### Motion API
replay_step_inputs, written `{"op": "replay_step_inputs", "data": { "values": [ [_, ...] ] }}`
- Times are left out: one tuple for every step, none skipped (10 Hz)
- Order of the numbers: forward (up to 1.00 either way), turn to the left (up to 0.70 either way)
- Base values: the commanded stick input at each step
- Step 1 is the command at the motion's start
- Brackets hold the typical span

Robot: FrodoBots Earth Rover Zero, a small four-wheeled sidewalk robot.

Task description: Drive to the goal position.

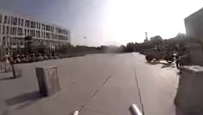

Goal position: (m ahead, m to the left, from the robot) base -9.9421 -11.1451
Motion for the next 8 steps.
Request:
{"op": "replay_step_inputs", "data": {
  "values": [
    [1.00, 0.00],
    [1.00, 0.00],
    [1.00, 0.00],
    [1.00, 0.00],
    [1.00, 0.00],
    [1.00, 0.00],
    [1.00, 0.00],
    [1.00, 0.00]
  ]
}}
